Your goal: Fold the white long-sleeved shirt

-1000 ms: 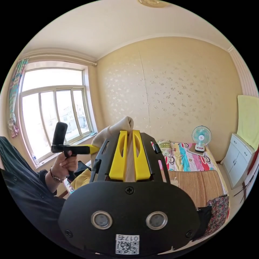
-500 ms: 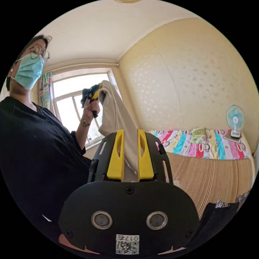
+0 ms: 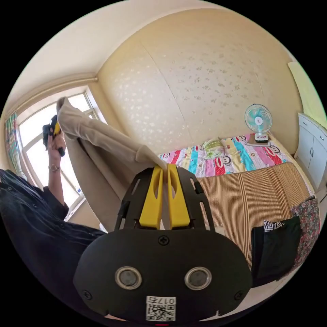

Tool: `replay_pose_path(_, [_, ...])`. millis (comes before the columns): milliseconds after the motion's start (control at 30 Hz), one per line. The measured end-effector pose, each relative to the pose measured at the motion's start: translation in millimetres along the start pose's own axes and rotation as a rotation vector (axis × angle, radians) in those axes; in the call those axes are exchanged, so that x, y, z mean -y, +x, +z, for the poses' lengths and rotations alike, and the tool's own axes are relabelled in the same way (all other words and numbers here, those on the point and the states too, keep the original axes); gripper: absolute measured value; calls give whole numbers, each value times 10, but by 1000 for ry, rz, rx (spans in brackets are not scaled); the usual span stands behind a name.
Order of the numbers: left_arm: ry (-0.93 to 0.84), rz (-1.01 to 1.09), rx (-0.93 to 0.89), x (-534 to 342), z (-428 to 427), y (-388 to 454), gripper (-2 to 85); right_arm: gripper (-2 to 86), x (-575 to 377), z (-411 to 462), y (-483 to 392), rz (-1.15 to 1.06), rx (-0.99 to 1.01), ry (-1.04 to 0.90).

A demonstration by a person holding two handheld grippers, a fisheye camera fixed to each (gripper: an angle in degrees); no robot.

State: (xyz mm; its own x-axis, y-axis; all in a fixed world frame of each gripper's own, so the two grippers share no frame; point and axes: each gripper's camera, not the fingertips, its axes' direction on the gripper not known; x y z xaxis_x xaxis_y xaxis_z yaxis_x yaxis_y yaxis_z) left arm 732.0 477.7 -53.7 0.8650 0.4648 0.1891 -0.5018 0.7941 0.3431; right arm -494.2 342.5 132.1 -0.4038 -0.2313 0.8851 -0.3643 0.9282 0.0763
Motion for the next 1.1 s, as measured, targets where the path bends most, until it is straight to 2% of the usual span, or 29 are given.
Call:
replay_pose_path(133, [-67,-65,33,-286,-89,-331,-1,35,455,-430,77,-81,101,125])
replay_pose_path(233, [-154,-108,-48,-614,-45,-530,-2,34,592,-652,161,-121,175,147])
replay_pose_path(367, [-216,-166,-211,-877,-48,-678,-3,30,732,-911,144,-214,206,86])
replay_pose_path(533, [-275,-199,-272,-461,98,-976,-2,24,1250,-1092,58,-273,191,56])
replay_pose_path(600, [-334,-218,-248,-119,353,-1394,0,23,1594,-969,120,-257,148,1])
replay_pose_path(667, [-395,-220,-194,32,679,-1840,1,23,2054,-477,293,-288,87,-156])
replay_pose_path(733, [-474,-314,-113,4,1125,-2446,6,25,2305,153,559,-317,49,-319])
replay_pose_path(800, [-566,-507,53,-299,1861,-3412,18,29,2450,975,976,-293,21,-489])
replay_pose_path(867, [-566,-680,192,-723,2356,-4119,36,42,2399,2197,1632,-241,-52,-634])
replay_pose_path(900, [-541,-789,284,-1081,2612,-4518,49,46,2342,2472,1800,-214,-86,-639])
replay_pose_path(967, [-539,-926,413,-1625,2857,-4881,60,52,1964,3352,2393,-71,-255,-668])
replay_pose_path(1000, [-535,-1009,489,-1966,2937,-4954,67,49,1848,3503,2511,-16,-317,-692])
replay_pose_path(1033, [-523,-1031,504,-2119,2966,-4942,72,43,1593,3701,2679,95,-414,-715])
replay_pose_path(1100, [-557,-995,500,-2648,3103,-4714,79,36,1166,3797,2721,156,-389,-690])
